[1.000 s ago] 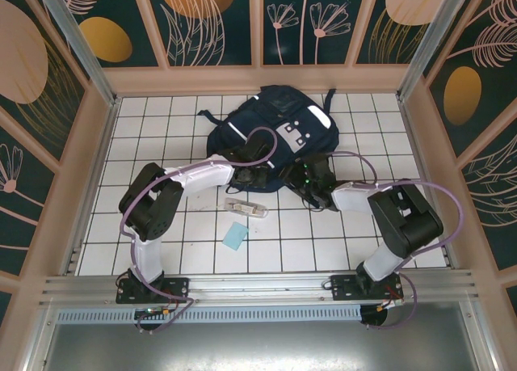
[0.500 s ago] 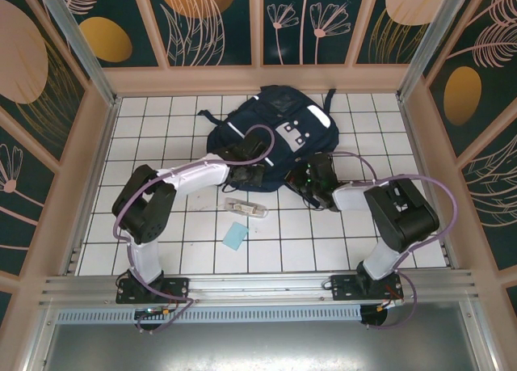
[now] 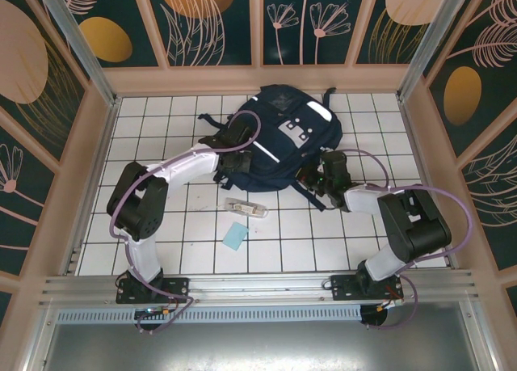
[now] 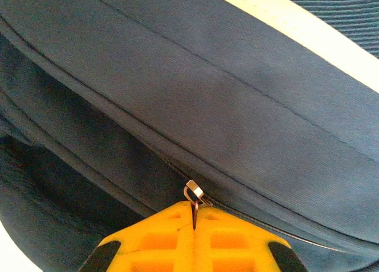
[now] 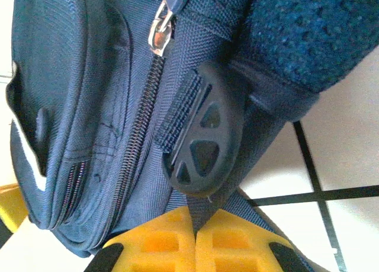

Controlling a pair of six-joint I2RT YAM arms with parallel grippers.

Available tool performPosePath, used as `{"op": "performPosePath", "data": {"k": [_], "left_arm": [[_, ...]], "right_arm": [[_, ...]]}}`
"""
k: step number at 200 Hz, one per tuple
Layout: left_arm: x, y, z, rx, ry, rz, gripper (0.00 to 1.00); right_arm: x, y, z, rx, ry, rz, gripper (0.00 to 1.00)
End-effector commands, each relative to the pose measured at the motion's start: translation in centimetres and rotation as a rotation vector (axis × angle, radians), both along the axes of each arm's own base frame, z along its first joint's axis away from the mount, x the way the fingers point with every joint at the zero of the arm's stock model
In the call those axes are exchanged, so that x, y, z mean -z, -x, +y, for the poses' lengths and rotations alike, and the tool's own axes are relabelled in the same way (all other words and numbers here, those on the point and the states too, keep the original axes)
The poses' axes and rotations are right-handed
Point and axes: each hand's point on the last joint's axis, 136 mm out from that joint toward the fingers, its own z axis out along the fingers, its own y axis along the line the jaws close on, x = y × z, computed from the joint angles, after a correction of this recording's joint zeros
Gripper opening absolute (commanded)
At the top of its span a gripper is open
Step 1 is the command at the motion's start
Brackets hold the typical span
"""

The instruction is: Pack the student bag

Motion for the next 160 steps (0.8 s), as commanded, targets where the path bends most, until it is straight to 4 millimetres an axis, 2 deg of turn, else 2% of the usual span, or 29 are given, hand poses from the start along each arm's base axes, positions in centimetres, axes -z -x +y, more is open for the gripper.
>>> {"op": "performPosePath", "data": {"k": [1,29,50,75,95,116,141,160], "left_arm": [[0.2,1.4,4.5,-0.05,-0.146,0.051,0.0],[1.6,0.8,5.9,-0.062,-0.202,0.062,0.0],[1.9,0.6,5.8,-0.068,-0.198,0.078,0.0],[0.1,1.6,3.2,-0.018,-0.028,0.095,0.0],[-2.3,2.8,0.5,0.038,0.16,0.11,0.0],[-4.3,3.9,-2.8,0.101,0.341,0.139,0.0],[-5.9,4.2,-6.7,0.167,0.469,0.159,0.0],[-7.1,4.1,-9.5,0.202,0.556,0.161,0.0]], "right_arm": [[-0.8,-1.6,-3.5,0.09,0.088,-0.047,0.0],[-1.3,-2.3,-4.5,0.086,0.108,-0.063,0.0],[-1.5,-3.1,-5.7,0.089,0.157,-0.07,0.0],[-2.1,-5.2,-8.1,0.118,0.195,-0.084,0.0],[-2.6,-7.6,-9.9,0.137,0.218,-0.101,0.0],[-3.7,-10.2,-10.5,0.127,0.204,-0.108,0.0],[-6.1,-11.3,-10.3,0.122,0.196,-0.112,0.41],[-8.2,-10.2,-10.2,0.12,0.174,-0.121,0.58]]}}
